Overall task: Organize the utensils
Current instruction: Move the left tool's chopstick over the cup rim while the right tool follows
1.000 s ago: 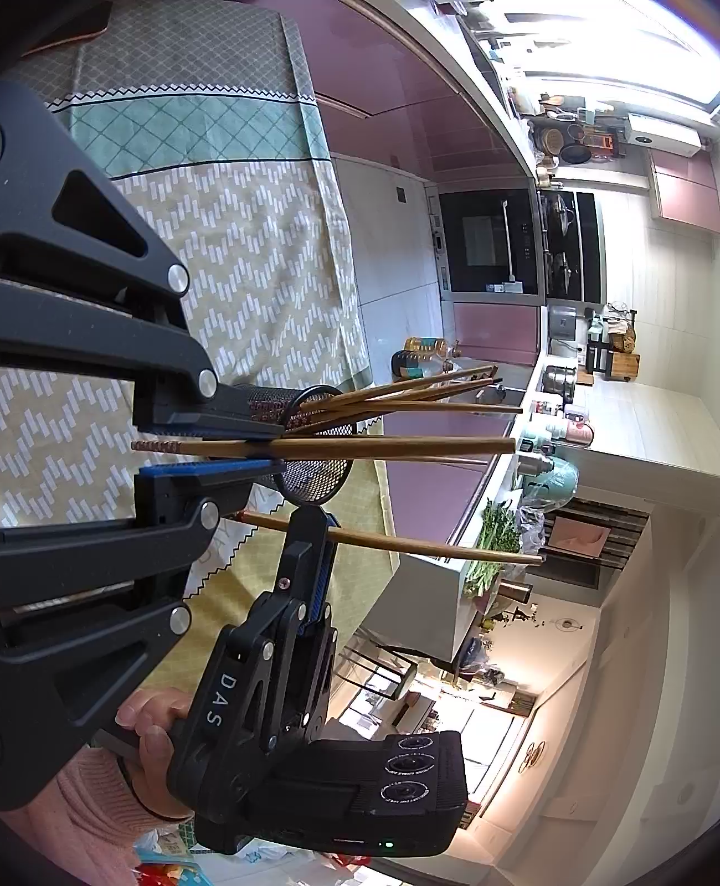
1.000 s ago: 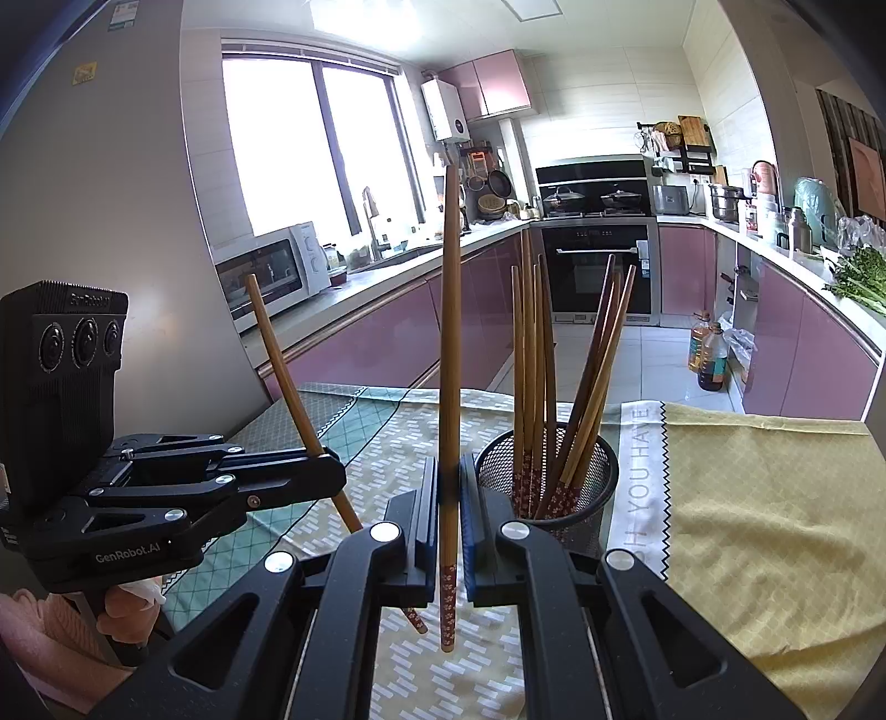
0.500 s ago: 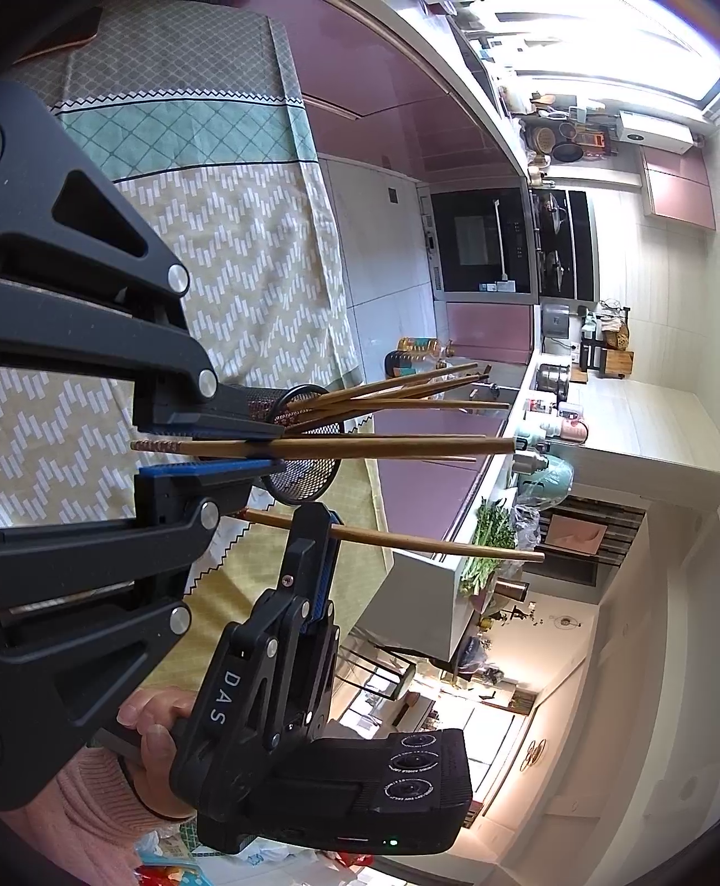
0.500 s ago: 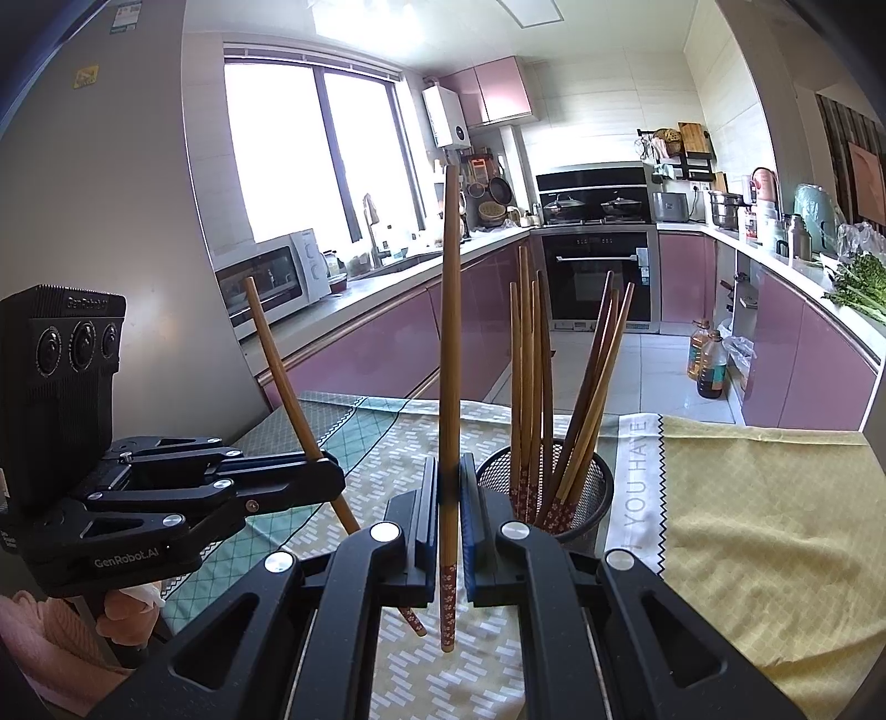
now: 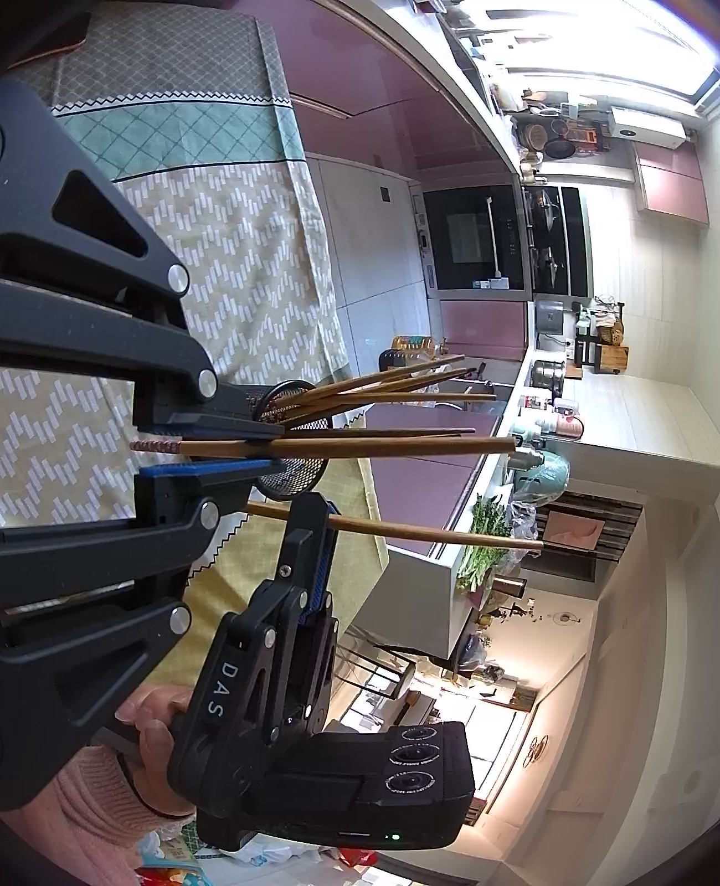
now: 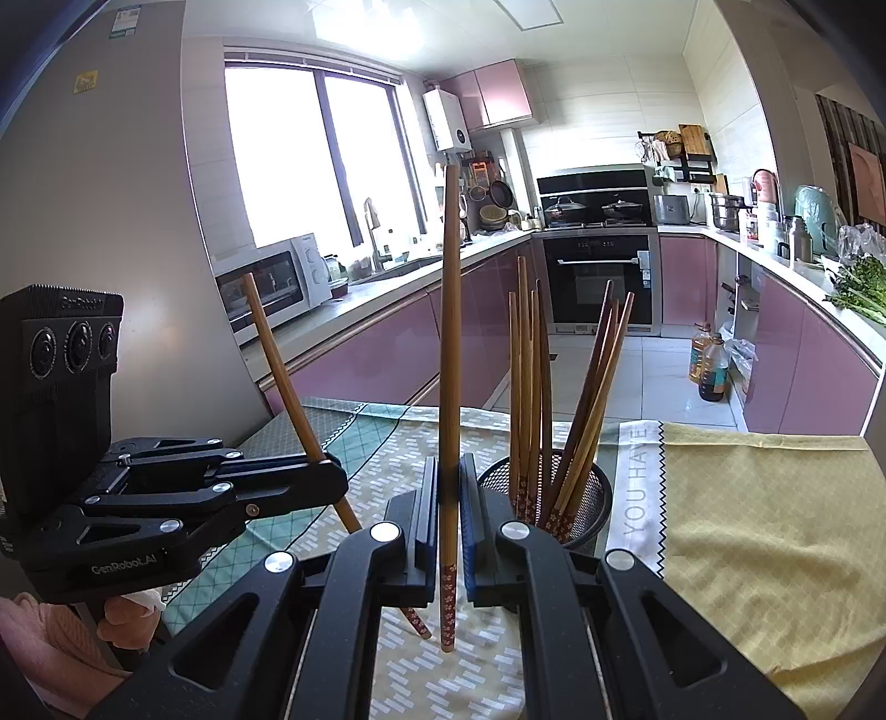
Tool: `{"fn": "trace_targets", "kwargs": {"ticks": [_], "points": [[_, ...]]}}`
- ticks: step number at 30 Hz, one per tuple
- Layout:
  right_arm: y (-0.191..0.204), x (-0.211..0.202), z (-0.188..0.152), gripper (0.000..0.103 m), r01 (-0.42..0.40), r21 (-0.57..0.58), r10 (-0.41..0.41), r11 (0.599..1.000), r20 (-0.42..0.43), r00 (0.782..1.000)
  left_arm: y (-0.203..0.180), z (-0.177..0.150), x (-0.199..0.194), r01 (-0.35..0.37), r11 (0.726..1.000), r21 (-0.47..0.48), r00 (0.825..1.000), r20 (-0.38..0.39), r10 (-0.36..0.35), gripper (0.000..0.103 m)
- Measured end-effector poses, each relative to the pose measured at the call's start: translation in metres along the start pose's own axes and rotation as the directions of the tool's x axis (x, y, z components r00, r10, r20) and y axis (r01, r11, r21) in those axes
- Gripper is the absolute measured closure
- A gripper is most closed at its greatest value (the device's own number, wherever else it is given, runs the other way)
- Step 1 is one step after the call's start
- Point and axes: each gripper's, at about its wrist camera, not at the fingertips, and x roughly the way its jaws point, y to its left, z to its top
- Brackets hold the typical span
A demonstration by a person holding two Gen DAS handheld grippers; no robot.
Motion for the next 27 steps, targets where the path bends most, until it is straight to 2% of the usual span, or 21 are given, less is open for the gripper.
{"fn": "trace_targets", "kwargs": {"ticks": [27], "points": [[0.0, -0.004, 0.012, 0.097, -0.005, 0.0, 0.005, 1.0, 0.029, 1.0, -0.007, 0.01, -0.006, -0.004, 1.0, 0.022, 1.0, 0.031, 0.004, 0.096]]}}
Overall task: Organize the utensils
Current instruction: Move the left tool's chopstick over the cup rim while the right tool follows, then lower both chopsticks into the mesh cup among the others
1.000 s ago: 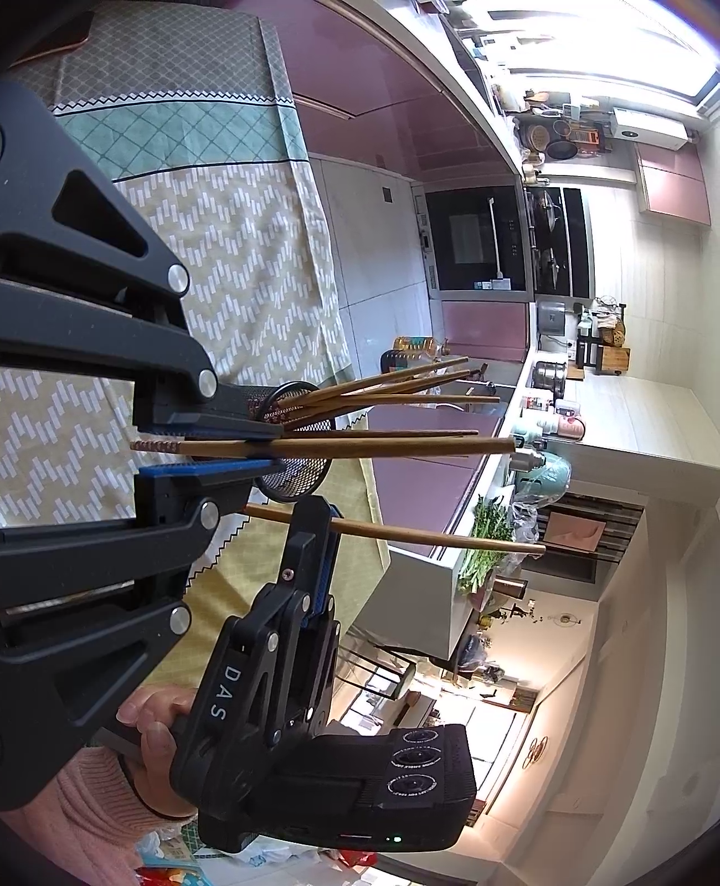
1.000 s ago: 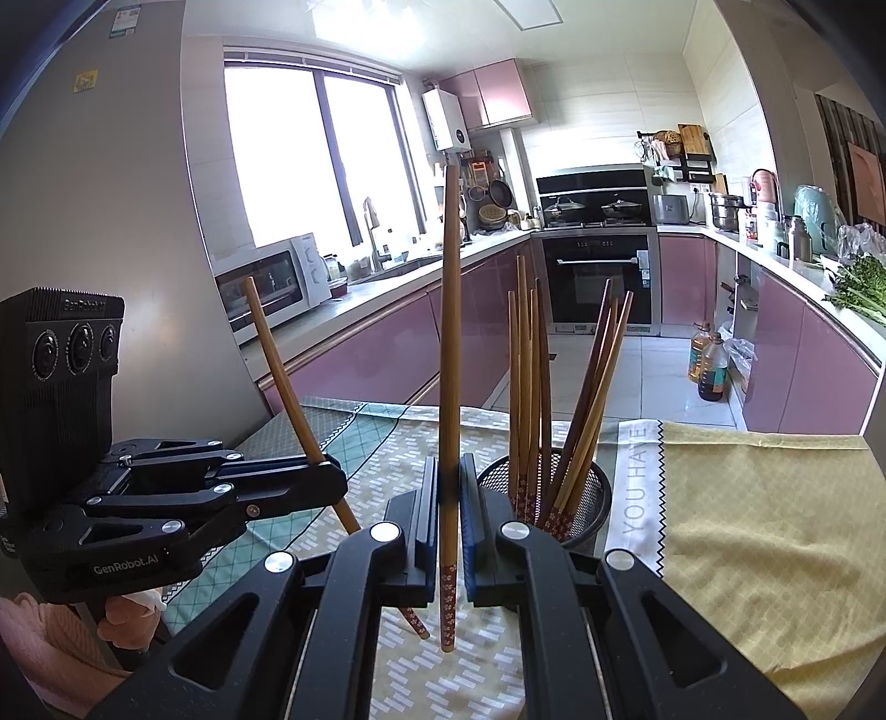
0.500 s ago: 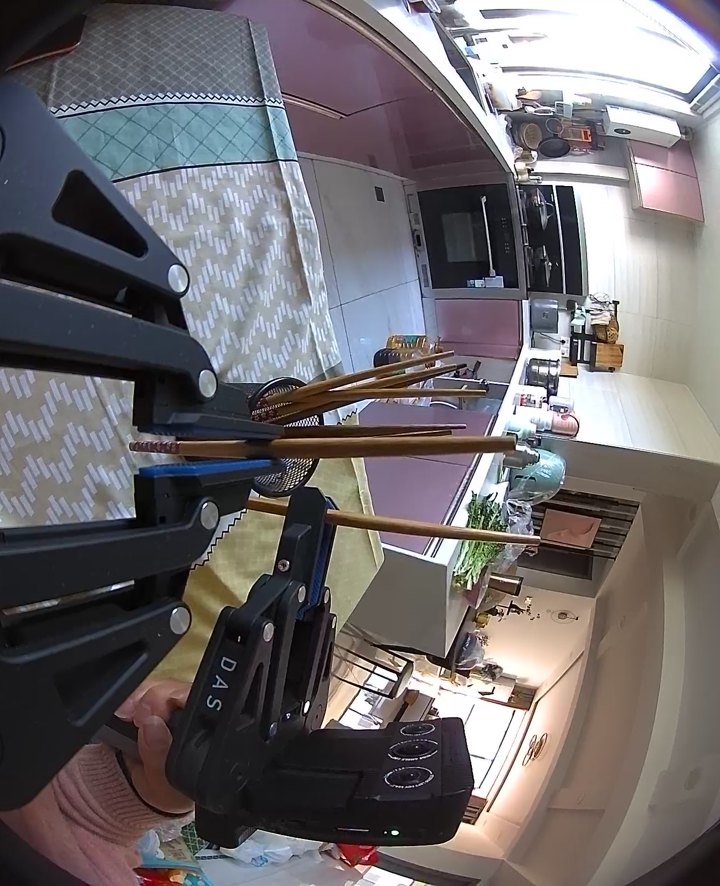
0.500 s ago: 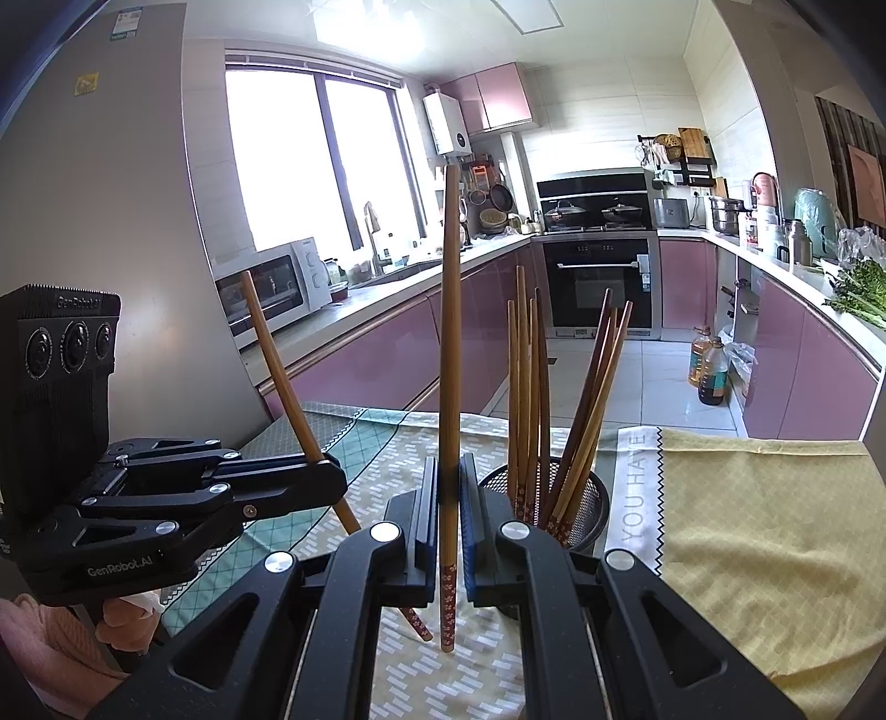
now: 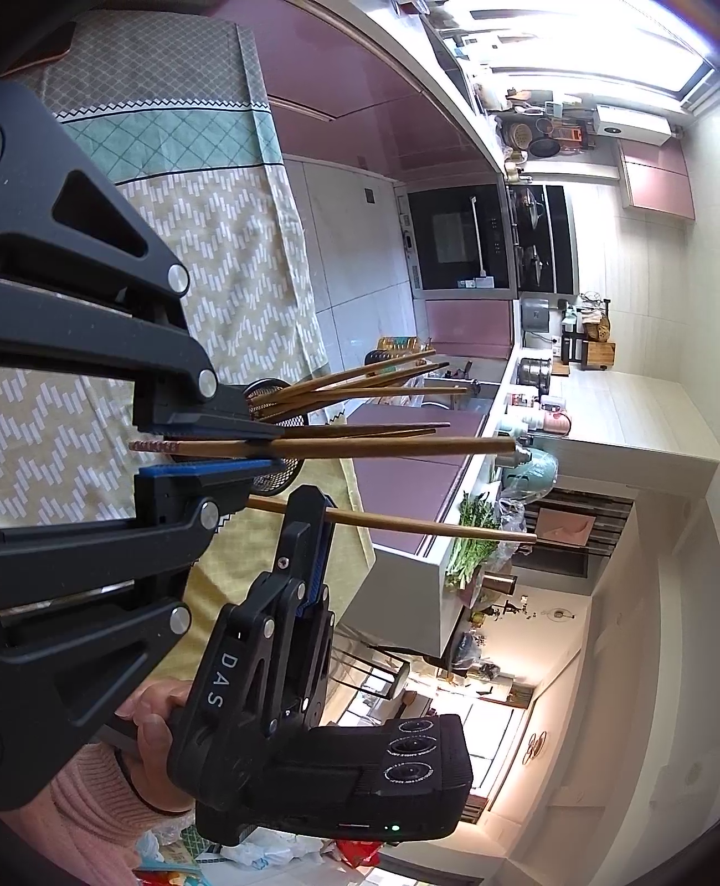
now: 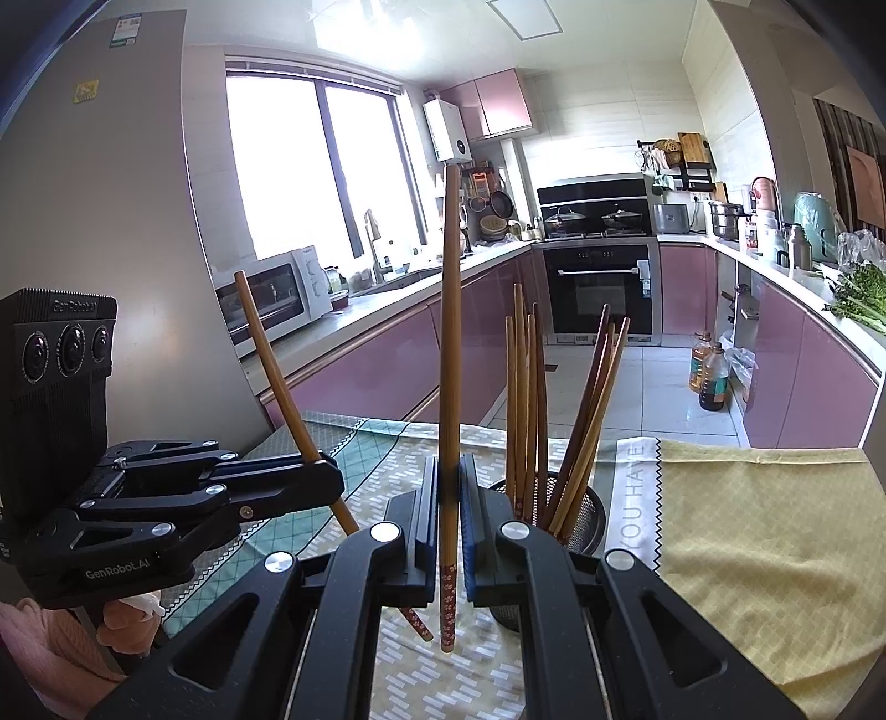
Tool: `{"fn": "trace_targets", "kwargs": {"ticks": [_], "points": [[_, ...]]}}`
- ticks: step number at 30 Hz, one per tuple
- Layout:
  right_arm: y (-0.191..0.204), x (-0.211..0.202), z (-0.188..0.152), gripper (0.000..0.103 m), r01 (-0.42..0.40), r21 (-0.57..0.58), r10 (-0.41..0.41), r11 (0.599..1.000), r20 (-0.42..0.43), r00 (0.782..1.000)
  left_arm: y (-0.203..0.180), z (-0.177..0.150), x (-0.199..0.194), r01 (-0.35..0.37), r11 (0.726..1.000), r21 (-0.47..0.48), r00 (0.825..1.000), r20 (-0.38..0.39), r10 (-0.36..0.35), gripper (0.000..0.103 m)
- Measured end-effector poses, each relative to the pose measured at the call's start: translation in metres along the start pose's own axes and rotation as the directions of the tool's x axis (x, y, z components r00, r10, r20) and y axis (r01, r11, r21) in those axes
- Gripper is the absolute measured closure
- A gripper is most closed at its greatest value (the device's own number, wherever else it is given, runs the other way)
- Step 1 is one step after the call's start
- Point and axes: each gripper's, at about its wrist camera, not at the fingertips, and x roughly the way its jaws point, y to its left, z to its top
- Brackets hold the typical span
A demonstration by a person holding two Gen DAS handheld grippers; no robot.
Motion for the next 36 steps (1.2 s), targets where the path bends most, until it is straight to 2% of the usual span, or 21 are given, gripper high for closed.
{"fn": "trace_targets", "kwargs": {"ticks": [15, 36], "points": [[-0.002, -0.004, 0.002, 0.097, 0.0, -0.001, 0.0, 1.0, 0.012, 1.0, -0.003, 0.01, -0.003, -0.006, 1.0, 0.013, 1.0, 0.019, 0.006, 0.096], [-0.011, -0.007, 0.018, 0.097, 0.001, 0.008, -0.002, 1.0, 0.057, 0.998, -0.011, 0.031, -0.015, -0.021, 0.999, 0.03, 0.995, 0.098, 0.018, 0.096]]}}
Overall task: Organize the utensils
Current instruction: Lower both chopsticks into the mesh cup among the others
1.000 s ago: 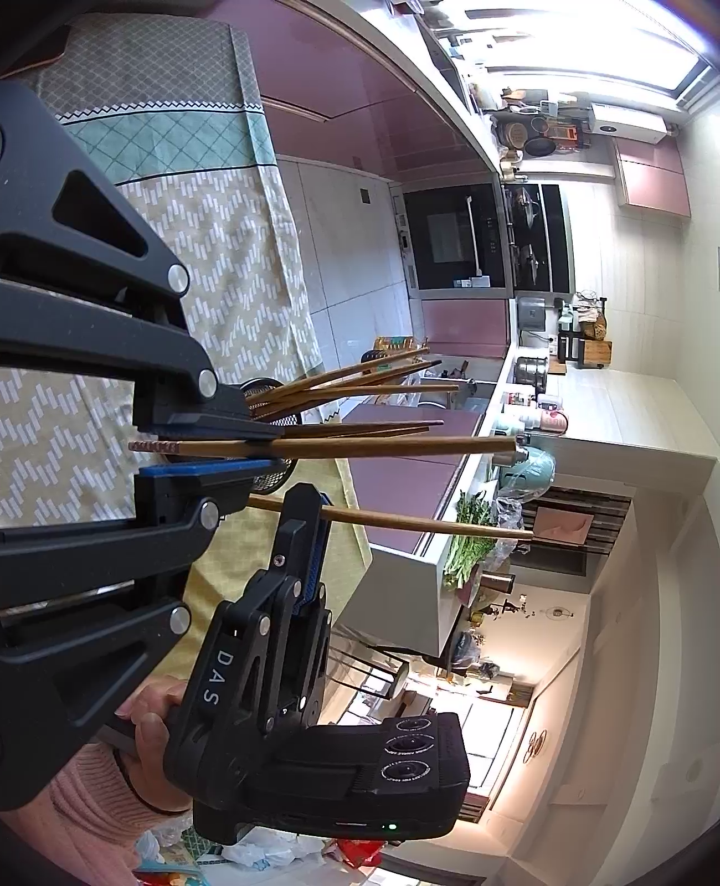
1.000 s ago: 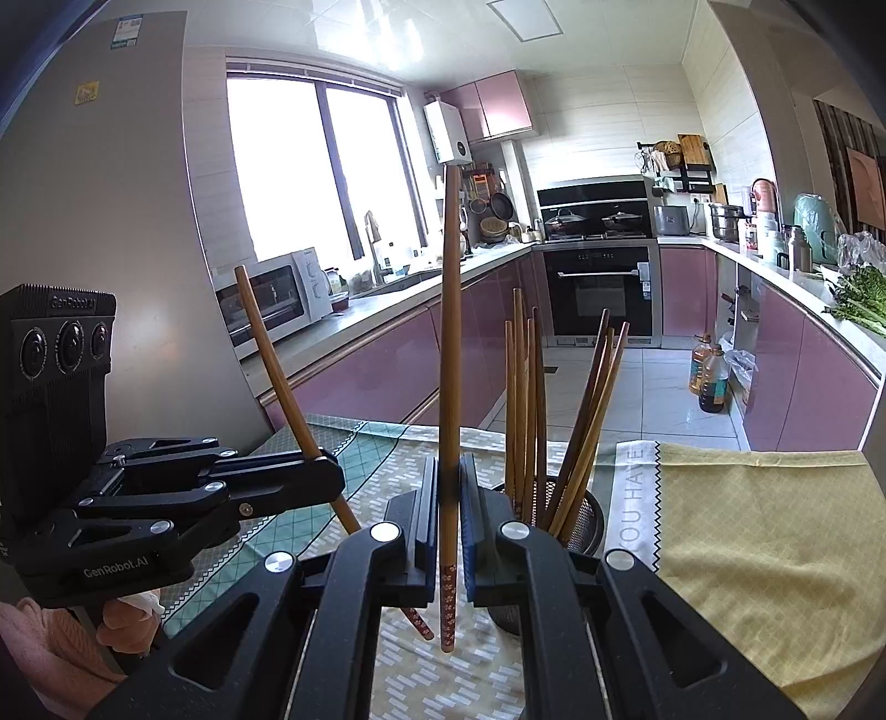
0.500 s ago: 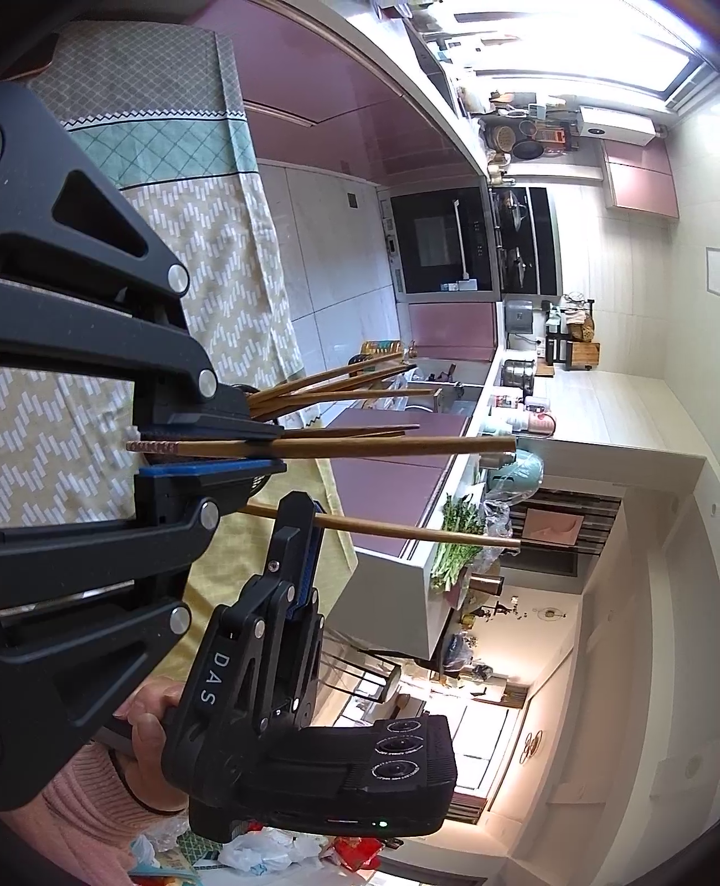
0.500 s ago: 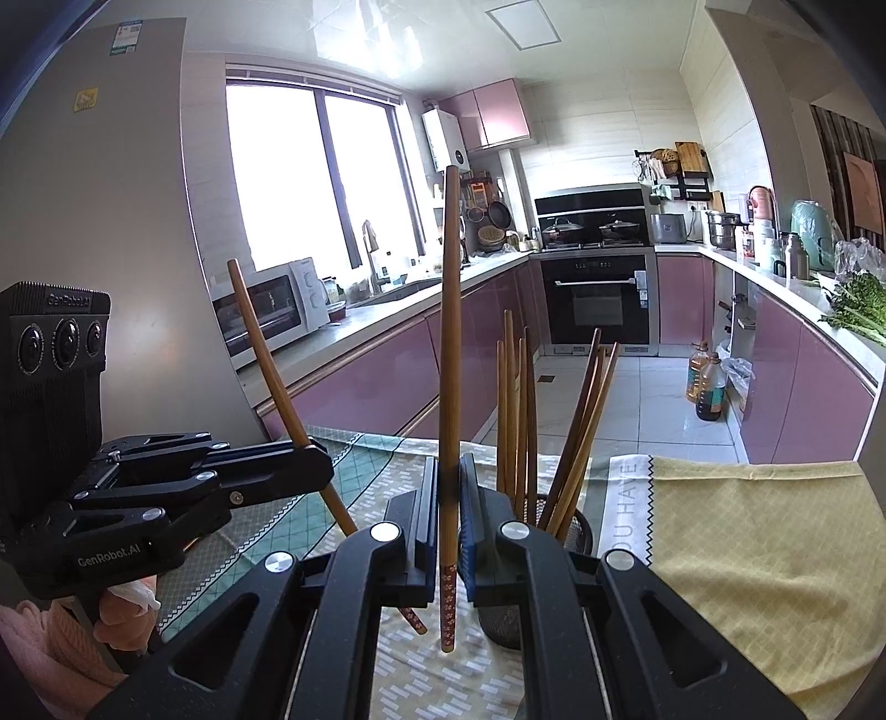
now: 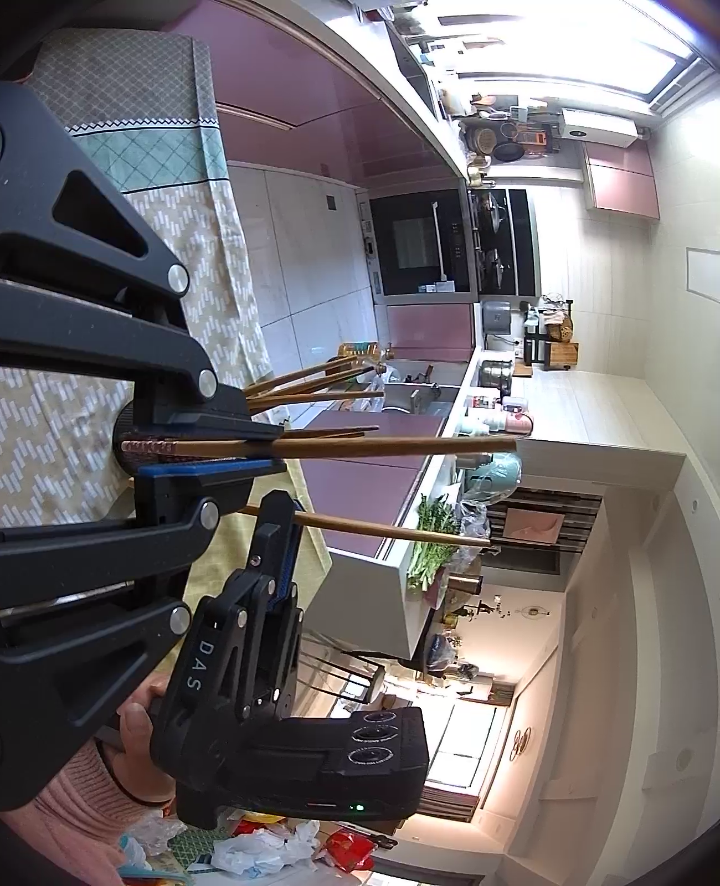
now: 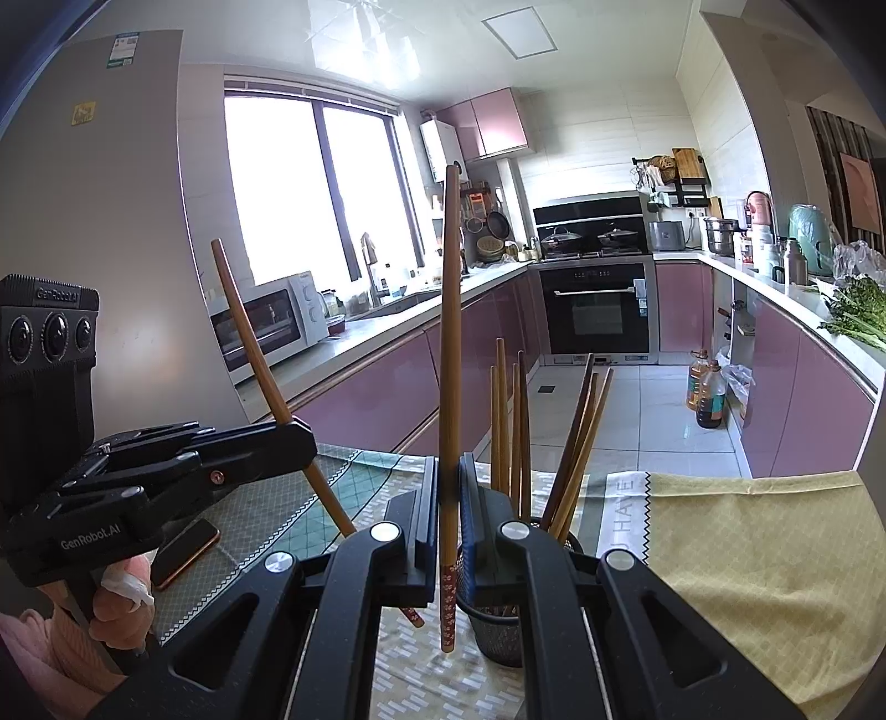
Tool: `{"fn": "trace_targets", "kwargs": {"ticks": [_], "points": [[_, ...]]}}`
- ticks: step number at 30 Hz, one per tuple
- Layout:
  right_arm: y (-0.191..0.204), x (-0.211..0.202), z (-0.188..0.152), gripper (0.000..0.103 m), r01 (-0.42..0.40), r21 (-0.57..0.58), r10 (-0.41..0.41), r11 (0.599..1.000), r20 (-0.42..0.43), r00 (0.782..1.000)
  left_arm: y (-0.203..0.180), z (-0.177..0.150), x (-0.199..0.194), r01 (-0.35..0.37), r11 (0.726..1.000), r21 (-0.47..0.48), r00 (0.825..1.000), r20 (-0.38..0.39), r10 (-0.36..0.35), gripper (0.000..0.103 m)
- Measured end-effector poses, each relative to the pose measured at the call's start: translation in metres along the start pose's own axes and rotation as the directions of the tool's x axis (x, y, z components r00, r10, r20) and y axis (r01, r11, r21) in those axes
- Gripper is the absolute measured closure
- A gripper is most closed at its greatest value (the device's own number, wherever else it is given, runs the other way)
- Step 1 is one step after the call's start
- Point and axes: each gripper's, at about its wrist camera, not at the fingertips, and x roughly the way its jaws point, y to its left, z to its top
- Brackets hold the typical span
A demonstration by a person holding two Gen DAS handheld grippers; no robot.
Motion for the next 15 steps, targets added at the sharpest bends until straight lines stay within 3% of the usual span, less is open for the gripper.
{"fn": "trace_targets", "kwargs": {"ticks": [15], "points": [[-0.006, 0.002, 0.007, 0.097, 0.012, 0.011, -0.012, 1.0, 0.022, 1.0, -0.004, 0.01, 0.0, 0.005, 1.0, 0.011, 0.999, 0.045, -0.005, 0.096]]}}
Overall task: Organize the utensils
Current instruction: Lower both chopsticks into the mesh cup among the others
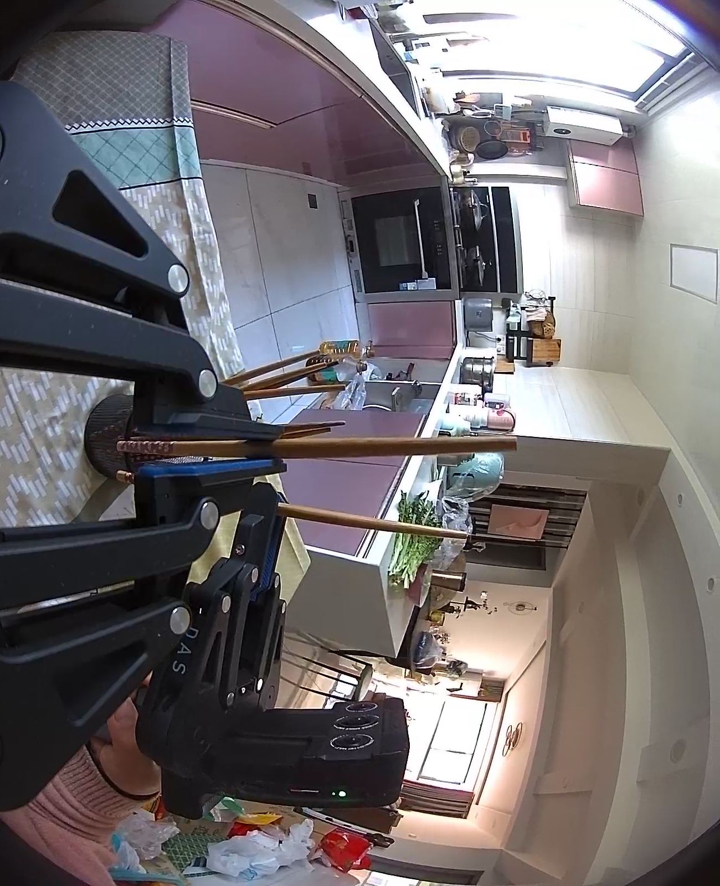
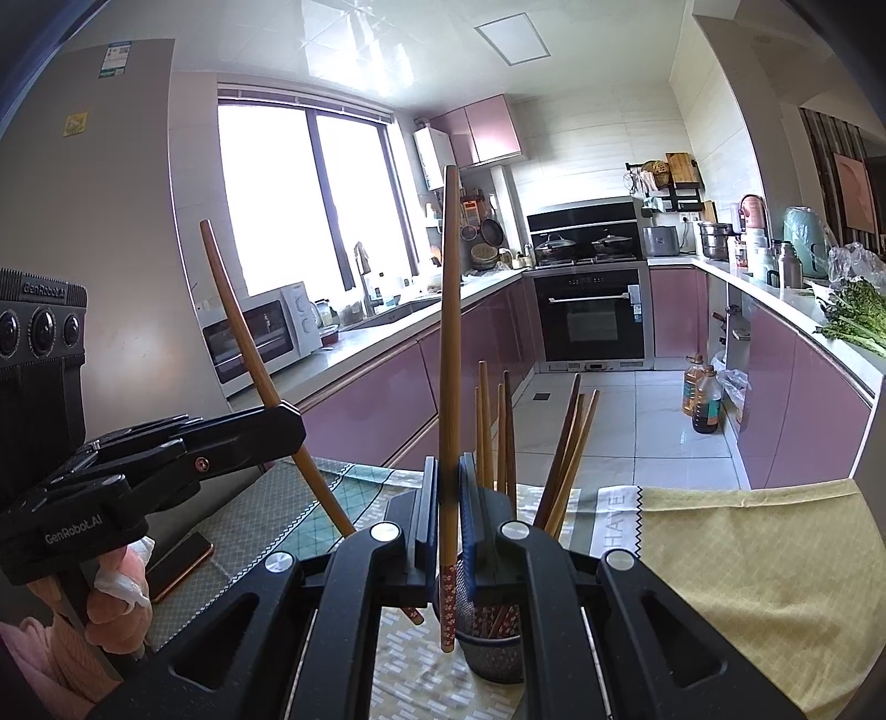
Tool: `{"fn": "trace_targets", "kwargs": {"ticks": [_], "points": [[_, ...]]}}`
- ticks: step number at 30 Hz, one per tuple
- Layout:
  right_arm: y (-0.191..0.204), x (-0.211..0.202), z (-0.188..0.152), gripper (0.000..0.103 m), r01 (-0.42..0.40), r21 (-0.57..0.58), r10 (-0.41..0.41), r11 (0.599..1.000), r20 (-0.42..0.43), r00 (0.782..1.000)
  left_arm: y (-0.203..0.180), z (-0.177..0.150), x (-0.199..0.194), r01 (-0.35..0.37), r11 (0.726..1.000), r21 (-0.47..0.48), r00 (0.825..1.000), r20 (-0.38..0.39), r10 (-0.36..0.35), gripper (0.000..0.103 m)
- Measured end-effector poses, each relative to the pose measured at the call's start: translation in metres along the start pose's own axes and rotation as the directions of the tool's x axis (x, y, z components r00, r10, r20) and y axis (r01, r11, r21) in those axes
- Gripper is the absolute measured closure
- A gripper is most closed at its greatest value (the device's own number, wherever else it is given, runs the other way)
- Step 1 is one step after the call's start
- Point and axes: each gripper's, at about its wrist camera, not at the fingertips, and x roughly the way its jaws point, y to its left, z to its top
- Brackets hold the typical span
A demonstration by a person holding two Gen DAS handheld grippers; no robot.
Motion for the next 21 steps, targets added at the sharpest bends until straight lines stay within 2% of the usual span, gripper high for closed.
{"fn": "trace_targets", "kwargs": {"ticks": [21], "points": [[-0.007, 0.012, 0.002, 0.097, 0.035, 0.031, -0.035, 0.999, -0.005, 0.999, 0.007, -0.003, 0.01, 0.007, 1.0, -0.021, 1.0, -0.027, -0.007, 0.096]]}}
